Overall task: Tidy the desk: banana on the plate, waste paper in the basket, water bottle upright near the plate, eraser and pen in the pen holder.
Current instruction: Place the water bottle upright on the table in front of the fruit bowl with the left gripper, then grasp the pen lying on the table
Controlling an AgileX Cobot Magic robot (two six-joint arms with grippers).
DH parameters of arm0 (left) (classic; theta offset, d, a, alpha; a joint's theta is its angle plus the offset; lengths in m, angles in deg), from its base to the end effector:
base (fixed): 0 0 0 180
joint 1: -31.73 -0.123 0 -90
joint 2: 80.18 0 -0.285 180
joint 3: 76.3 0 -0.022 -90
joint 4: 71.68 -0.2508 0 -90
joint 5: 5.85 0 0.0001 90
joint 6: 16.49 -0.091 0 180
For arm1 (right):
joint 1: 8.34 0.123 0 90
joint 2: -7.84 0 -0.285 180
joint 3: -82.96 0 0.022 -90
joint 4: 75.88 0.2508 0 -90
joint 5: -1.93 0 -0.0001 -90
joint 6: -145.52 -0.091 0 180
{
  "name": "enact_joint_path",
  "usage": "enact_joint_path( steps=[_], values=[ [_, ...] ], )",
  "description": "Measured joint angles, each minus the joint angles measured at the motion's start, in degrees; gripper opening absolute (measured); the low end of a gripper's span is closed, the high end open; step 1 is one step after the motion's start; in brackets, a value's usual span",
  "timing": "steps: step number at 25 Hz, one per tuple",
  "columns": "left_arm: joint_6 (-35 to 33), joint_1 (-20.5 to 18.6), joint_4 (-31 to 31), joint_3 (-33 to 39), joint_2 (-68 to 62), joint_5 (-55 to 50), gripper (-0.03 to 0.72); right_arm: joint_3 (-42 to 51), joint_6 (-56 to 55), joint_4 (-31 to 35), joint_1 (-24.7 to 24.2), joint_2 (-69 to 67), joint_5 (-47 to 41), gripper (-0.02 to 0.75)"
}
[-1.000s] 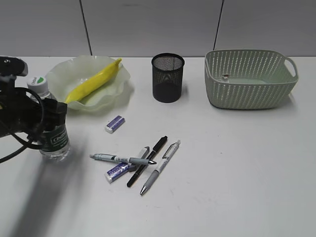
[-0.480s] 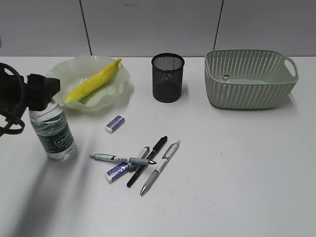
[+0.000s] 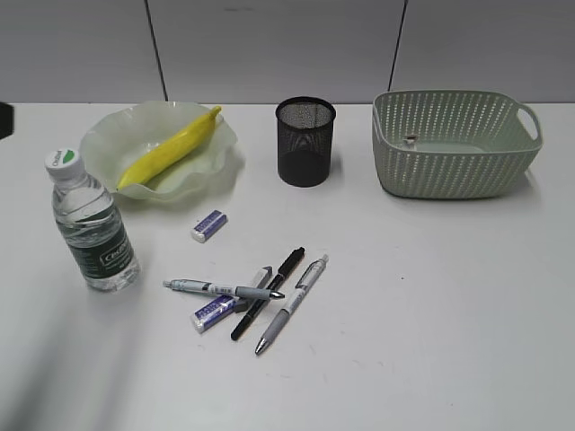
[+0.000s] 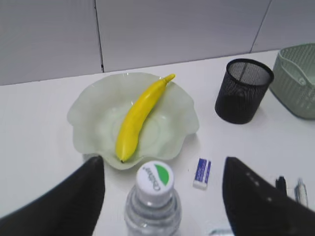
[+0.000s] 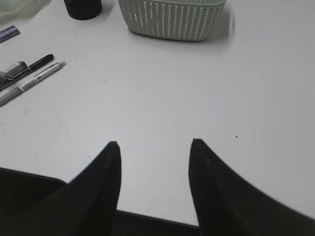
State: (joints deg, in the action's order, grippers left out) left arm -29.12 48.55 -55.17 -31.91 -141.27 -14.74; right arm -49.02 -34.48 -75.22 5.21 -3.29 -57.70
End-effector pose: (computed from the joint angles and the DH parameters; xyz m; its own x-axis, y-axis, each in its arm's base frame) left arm 0.1834 -0.0596 0.2897 -0.4098 0.0567 -0.9104 0.3017 0.9503 -0.0767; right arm 0.0038 0.0018 0.2816 -0.4694 -0.1071 -0.8764 -0.2400 0.9707 0.0099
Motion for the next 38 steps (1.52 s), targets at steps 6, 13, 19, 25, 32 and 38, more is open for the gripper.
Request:
enact_joint_path(
  steps=[6, 13, 19, 25, 32, 38],
  values=[
    [1.0, -5.7, -7.4, -6.2, 12.1, -31.0, 0.547, 0.0, 0.0, 0.0, 0.0, 0.0, 0.0, 0.365],
    [4.0, -5.7, -8.9, -5.4, 20.6, -50.8, 0.541, 0.0, 0.0, 0.0, 0.0, 0.0, 0.0, 0.365],
    [5.5, -5.7, -10.2, 1.4, 33.4, -52.2, 0.525, 0.0, 0.0, 0.1, 0.0, 0.0, 0.1, 0.365],
    [5.6, -5.7, -10.6, 1.5, 45.3, -52.0, 0.470, -0.6, 0.0, 1.7, 0.0, -1.2, 1.3, 0.365],
    [5.6, -5.7, -11.1, 1.8, 53.6, -52.0, 0.446, -6.1, 10.6, 10.6, 0.0, -19.4, 8.5, 0.365],
    [5.6, -5.7, -11.1, 1.9, 53.6, -52.0, 0.445, -15.9, 12.8, 14.7, 0.0, -45.2, 7.5, 0.365]
  ],
)
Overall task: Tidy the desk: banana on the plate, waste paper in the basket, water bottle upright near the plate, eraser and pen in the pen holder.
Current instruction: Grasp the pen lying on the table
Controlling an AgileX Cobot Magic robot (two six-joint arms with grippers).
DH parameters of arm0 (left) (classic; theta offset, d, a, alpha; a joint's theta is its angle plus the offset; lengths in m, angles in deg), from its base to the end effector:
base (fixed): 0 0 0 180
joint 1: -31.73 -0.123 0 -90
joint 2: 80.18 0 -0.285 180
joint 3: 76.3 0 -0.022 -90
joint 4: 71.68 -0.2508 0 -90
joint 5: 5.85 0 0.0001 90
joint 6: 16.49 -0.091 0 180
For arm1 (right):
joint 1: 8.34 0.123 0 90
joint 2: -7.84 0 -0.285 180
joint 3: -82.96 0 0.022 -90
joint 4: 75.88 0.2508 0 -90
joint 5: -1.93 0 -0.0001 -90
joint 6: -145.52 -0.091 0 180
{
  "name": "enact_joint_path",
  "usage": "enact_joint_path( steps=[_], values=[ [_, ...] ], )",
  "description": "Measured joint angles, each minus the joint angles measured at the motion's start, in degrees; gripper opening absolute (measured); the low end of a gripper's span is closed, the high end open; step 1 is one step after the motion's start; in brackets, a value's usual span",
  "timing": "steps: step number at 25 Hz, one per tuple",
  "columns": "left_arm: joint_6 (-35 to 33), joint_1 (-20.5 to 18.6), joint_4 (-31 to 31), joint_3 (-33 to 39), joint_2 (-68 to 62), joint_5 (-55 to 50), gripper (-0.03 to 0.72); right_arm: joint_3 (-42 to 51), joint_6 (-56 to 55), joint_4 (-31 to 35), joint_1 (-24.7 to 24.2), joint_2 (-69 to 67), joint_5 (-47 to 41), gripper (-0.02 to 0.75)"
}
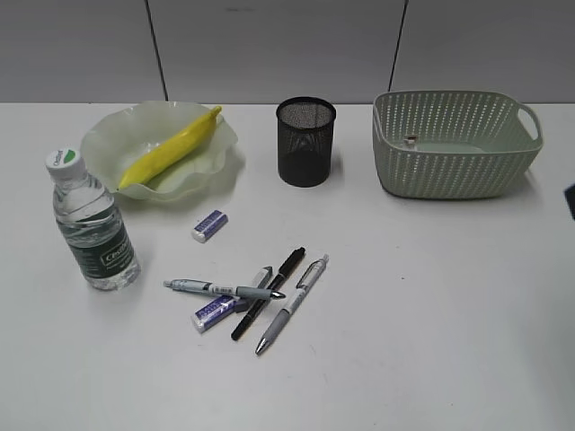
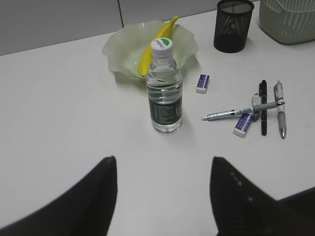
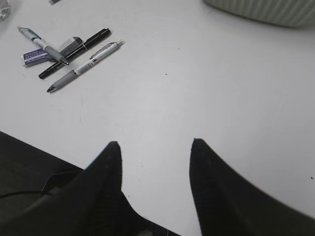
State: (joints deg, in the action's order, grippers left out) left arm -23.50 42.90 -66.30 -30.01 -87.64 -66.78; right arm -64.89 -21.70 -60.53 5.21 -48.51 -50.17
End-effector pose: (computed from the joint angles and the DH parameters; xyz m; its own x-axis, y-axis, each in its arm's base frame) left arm -0.0121 -0.0052 0.2882 -0.3864 0.1541 -0.9094 0.2966 0.9543 0.0356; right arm 0.1412 0.0536 0.3210 -0.7188 -0.2295 -0.6562 -0.4016 0.9076 0.1225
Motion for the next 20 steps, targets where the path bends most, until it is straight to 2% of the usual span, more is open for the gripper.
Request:
enact_joint_path(
  steps=[3, 11, 15, 20],
  values=[
    [0.0, 0.0, 0.0, 0.0, 0.0, 0.0, 0.443, -7.5, 0.8, 1.0, 1.8, -11.6, -1.9, 0.365],
    [0.0, 0.0, 0.0, 0.0, 0.0, 0.0, 0.440, -25.8, 14.4, -0.6, 18.7, -37.3, -2.6, 0.365],
    [0.0, 0.0, 0.0, 0.0, 0.0, 0.0, 0.440, -36.2, 19.1, -0.7, 24.8, -49.4, -4.6, 0.365],
    [0.0, 0.0, 0.0, 0.0, 0.0, 0.0, 0.435, -48.2, 22.1, -1.6, 30.1, -63.8, -7.3, 0.365]
  ],
)
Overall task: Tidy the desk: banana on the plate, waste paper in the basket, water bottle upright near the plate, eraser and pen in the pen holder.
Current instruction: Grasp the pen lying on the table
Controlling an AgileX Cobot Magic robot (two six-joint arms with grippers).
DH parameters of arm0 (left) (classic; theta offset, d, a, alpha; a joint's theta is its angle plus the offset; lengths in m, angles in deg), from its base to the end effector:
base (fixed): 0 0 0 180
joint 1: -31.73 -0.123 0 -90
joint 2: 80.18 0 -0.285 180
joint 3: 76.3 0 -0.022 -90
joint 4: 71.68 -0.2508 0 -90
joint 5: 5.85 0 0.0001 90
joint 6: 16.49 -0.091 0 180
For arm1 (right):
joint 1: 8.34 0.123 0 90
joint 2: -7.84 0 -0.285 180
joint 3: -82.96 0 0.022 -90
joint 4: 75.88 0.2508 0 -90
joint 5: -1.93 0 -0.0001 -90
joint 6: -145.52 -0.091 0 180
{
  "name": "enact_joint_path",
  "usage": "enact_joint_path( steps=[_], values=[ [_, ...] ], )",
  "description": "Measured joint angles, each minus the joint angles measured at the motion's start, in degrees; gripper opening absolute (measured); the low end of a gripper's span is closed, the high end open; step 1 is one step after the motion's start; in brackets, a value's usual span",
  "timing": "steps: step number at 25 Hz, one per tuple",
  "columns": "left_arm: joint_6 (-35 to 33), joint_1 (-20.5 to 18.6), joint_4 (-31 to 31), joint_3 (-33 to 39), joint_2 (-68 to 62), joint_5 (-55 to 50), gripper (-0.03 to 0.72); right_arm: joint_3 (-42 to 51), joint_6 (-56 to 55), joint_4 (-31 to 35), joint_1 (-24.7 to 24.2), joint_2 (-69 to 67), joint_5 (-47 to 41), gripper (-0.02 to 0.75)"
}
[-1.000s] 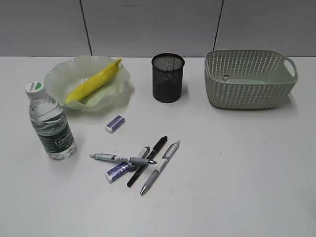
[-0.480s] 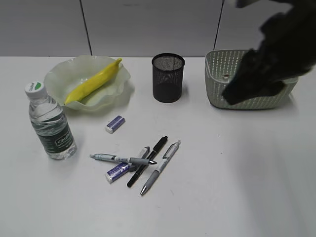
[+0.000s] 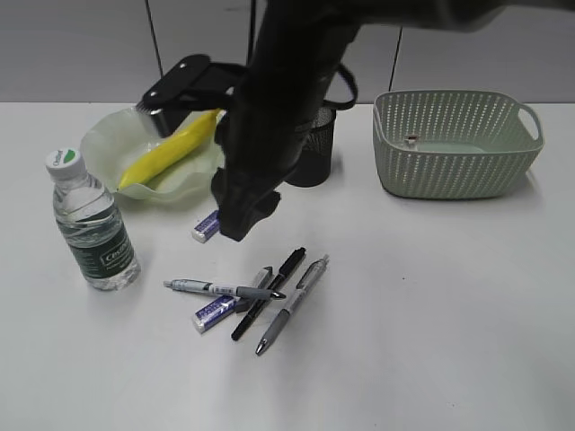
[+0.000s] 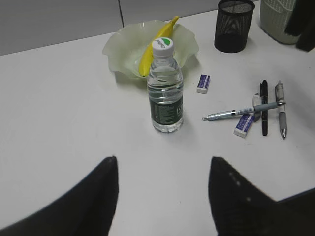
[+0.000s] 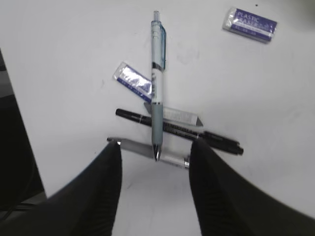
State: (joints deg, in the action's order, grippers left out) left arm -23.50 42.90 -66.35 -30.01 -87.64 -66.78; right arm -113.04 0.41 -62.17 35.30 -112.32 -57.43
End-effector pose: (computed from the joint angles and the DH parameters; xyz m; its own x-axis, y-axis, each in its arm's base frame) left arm -0.0121 -0.0051 0.2882 -0.3863 0.1545 -0.9093 0.2961 0.9545 0.0363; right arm 0.2897 0.3019 0.2443 -0.2760 -0.8942 -0.3526 -0.9587 0.2824 0.0343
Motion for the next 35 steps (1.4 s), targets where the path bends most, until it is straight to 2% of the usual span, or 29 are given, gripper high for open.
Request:
enact_joint_path(
  steps=[10, 22, 29, 35],
  values=[
    [0.0, 0.0, 0.0, 0.0, 0.0, 0.0, 0.435, -15.4, 0.3, -1.5, 5.1, -19.8, -2.4, 0.365],
    [0.0, 0.0, 0.0, 0.0, 0.0, 0.0, 0.435, -16.3, -2.7, -3.3, 5.4, -25.9, 0.1, 0.365],
    [0.0, 0.0, 0.0, 0.0, 0.0, 0.0, 0.435, -16.5, -3.3, -5.5, 5.4, -26.1, 0.7, 0.321],
    [0.0, 0.0, 0.0, 0.0, 0.0, 0.0, 0.435, -16.5, -4.0, -5.5, 5.4, -26.2, 0.9, 0.317]
  ],
)
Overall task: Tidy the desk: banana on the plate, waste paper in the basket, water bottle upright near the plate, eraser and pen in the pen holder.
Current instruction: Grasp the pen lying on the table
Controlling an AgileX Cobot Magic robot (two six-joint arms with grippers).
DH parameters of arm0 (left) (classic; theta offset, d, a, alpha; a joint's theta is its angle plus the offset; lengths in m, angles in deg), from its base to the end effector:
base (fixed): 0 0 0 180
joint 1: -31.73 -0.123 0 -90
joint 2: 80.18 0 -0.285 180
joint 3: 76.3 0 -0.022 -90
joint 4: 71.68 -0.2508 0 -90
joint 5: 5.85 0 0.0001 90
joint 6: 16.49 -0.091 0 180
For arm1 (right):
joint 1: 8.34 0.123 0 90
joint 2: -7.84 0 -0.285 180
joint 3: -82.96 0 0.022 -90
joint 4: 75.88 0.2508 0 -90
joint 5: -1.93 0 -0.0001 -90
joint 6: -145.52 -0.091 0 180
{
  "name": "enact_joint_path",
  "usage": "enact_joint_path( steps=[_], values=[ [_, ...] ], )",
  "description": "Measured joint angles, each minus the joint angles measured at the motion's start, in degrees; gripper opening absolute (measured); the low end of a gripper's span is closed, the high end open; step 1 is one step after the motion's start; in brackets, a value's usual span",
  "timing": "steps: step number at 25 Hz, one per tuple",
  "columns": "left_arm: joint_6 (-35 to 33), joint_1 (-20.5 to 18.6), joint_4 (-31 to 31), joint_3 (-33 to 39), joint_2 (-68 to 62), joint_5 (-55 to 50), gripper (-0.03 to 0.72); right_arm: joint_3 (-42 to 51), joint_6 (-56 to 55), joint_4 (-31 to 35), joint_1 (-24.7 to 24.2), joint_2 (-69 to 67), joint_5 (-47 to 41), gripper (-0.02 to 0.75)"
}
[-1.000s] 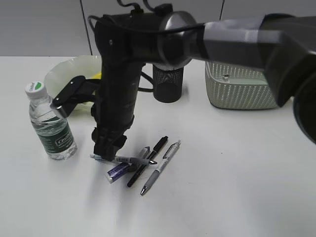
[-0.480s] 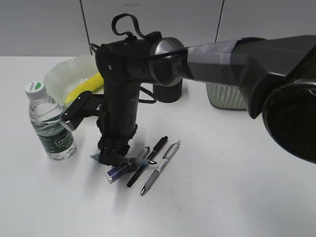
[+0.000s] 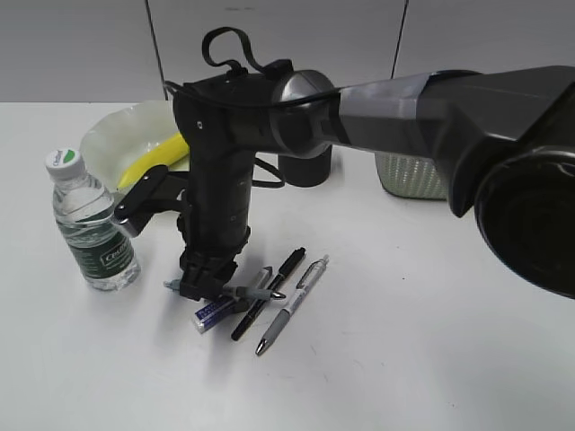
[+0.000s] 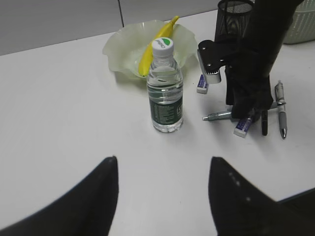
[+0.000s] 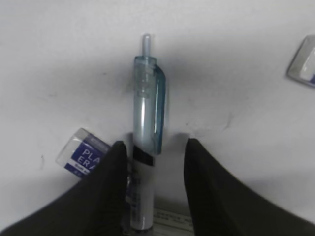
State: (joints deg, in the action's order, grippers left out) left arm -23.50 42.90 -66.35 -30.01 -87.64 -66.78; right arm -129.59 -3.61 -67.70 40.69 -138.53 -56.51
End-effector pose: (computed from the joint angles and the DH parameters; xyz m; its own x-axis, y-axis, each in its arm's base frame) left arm -0.0121 -0.0051 0.2882 -0.3863 0.1545 -0.9093 0.2961 0.9545 0.0363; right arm 0.3117 0.3758 0.1102 -0.2406 -0.9541 -0.1782 -0.9706 0.2363 0.0451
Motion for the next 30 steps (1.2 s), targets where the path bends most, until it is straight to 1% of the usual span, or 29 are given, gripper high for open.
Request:
enact_joint_path(
  steps=[15, 30],
  values=[
    [0.0, 0.0, 0.0, 0.0, 0.0, 0.0, 0.428, 0.0, -0.1, 0.5, 0.0, 0.0, 2.6, 0.316],
    [0.0, 0.0, 0.0, 0.0, 0.0, 0.0, 0.426, 0.0, -0.7, 1.4, 0.0, -1.0, 2.8, 0.315]
  ],
)
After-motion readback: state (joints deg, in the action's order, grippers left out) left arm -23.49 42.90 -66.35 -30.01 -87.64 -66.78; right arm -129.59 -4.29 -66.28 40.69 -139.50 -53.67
